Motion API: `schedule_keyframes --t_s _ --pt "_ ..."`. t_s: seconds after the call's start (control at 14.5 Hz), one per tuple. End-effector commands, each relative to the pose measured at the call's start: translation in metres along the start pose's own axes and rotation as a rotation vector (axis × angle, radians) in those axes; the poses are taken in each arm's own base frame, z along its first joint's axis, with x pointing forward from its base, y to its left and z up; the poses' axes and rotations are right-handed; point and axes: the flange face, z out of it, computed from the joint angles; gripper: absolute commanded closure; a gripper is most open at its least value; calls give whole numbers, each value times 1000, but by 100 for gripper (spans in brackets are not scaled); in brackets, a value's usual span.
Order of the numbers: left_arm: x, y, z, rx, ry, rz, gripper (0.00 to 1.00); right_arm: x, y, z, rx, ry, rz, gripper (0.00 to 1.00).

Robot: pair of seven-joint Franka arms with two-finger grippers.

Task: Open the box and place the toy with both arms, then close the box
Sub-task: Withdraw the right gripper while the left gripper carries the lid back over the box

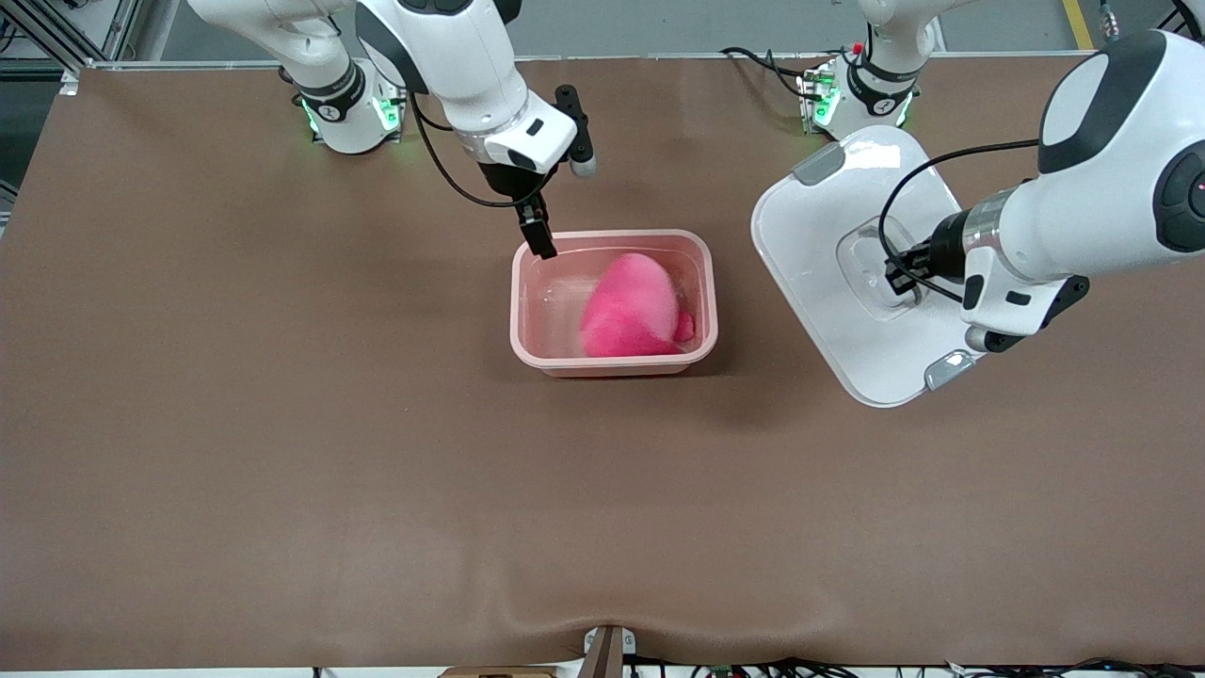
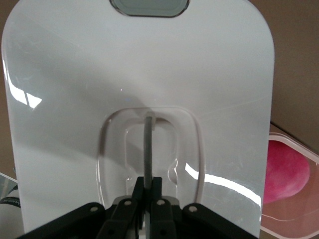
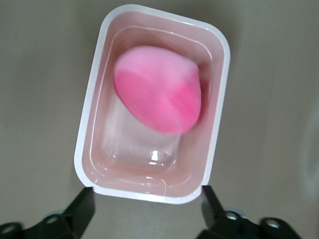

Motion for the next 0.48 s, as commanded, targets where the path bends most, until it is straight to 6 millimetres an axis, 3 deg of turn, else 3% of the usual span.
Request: schedule_keyframes --t_s 0.0,0.14,0.41 --pt "-5 -5 -5 -2 -12 1 100 -28 -8 -35 44 -65 134 0" --pt "-5 -5 -4 -1 -14 1 100 -49 -3 -46 88 -109 234 0" --pt "-7 -3 -4 3 -11 5 100 -118 20 -81 49 -129 398 0"
